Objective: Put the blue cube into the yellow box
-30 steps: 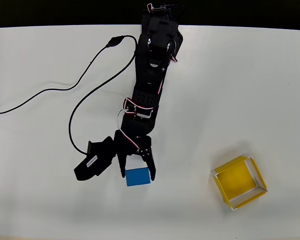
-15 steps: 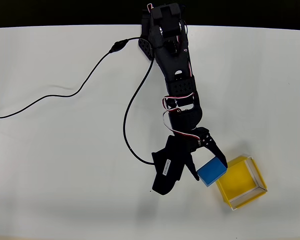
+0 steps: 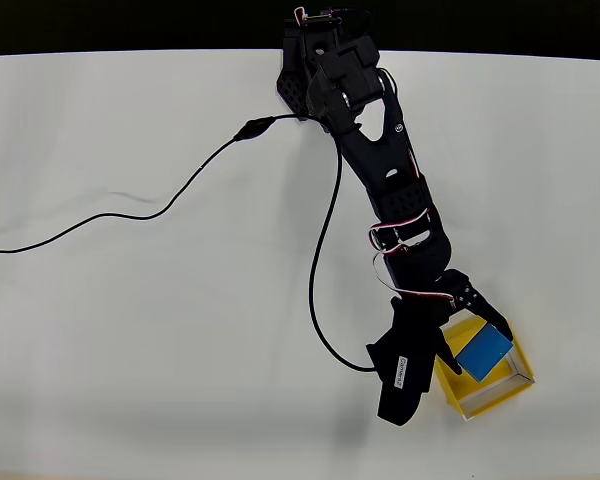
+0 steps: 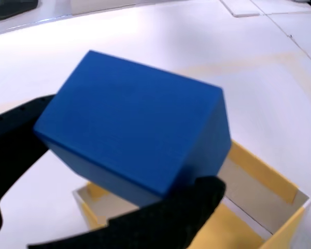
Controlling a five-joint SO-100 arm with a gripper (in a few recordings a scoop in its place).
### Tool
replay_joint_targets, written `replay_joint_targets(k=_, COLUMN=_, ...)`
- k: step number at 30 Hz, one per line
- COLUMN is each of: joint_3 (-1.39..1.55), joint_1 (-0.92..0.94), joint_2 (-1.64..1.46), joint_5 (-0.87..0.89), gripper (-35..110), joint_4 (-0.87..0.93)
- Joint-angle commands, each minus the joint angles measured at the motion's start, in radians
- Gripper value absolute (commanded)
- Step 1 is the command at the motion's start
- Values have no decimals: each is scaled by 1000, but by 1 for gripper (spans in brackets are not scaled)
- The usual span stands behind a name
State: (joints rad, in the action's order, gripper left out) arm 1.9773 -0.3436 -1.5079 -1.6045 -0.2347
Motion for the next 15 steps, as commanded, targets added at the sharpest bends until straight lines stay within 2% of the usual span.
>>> replay_joint_targets(k=1, joint_3=-190, joint_1=-8, joint_2=3, joint_5=14, gripper=22, joint_4=-2)
replay_joint_targets(k=15, joint_3=-334, joint_1=12, joint_2=207, joint_5=78, gripper=22, joint_4=63)
